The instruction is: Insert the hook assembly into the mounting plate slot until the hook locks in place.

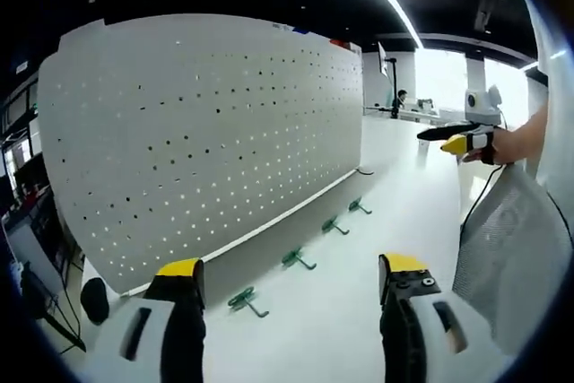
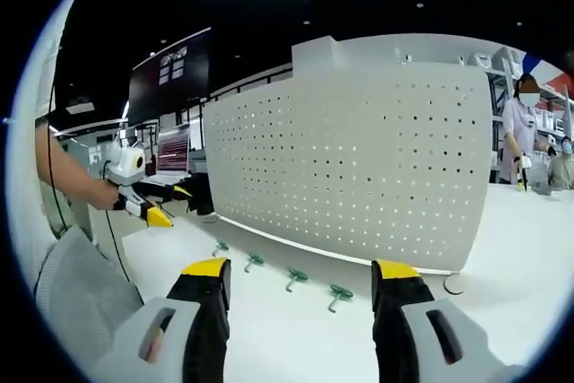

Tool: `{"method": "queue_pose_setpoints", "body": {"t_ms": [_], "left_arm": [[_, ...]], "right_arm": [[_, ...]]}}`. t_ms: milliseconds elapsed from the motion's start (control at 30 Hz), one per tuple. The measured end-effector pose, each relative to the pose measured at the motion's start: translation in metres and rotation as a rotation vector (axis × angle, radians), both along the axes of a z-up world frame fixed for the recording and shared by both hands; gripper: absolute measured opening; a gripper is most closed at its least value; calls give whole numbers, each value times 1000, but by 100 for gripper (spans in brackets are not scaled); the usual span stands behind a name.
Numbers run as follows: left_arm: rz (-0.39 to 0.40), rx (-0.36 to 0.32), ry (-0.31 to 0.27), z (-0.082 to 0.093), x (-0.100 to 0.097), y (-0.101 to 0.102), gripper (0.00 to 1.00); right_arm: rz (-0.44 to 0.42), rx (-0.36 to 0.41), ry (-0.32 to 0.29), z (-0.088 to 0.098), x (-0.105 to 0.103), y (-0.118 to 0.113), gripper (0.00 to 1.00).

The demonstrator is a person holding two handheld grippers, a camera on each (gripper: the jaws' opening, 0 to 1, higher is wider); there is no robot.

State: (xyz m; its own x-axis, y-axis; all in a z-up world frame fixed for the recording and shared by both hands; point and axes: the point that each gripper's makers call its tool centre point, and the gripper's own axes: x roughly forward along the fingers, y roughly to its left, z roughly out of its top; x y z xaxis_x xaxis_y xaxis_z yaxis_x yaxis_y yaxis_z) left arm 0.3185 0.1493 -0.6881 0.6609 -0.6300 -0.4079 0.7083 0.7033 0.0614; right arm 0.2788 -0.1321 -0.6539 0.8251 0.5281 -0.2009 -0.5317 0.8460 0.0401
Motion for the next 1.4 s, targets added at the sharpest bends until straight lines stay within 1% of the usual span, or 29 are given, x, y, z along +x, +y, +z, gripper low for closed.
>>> {"method": "queue_pose_setpoints", "body": {"t_ms": [67,300,467,533,633,700,767,900,1000,1233,1300,1400], "left_arm": [[-17,19,-8,0,1,-1,81],[-59,61,0,-4,8,-3,80],[-89,83,12,-8,8,-3,79],[-112,110,21,-13,8,-2,79],[-136,125,34,-17,8,-1,78],[-160,151,40,-21,7,0,77],[-177,170,58,-26,7,2,75],[-236,241,57,-34,6,5,76],[-251,250,66,-38,7,6,76],[-316,328,96,-53,10,11,75],[-333,358,93,-57,13,14,75],[-345,366,115,-61,16,15,74]], "right_arm": [[2,5,0,1,0,1,62],[3,5,0,1,0,1,61],[9,-4,0,0,-1,3,61],[10,-4,1,-1,-1,3,61],[10,-5,3,-1,-1,2,61],[13,-5,3,-1,-2,3,61],[17,-5,6,-1,-2,4,61],[19,0,6,-1,-3,4,60],[21,-1,10,-3,-3,4,60],[25,-5,12,-3,-4,5,60],[26,-6,14,-4,-3,5,60],[28,-7,17,-4,-4,6,60]]}}
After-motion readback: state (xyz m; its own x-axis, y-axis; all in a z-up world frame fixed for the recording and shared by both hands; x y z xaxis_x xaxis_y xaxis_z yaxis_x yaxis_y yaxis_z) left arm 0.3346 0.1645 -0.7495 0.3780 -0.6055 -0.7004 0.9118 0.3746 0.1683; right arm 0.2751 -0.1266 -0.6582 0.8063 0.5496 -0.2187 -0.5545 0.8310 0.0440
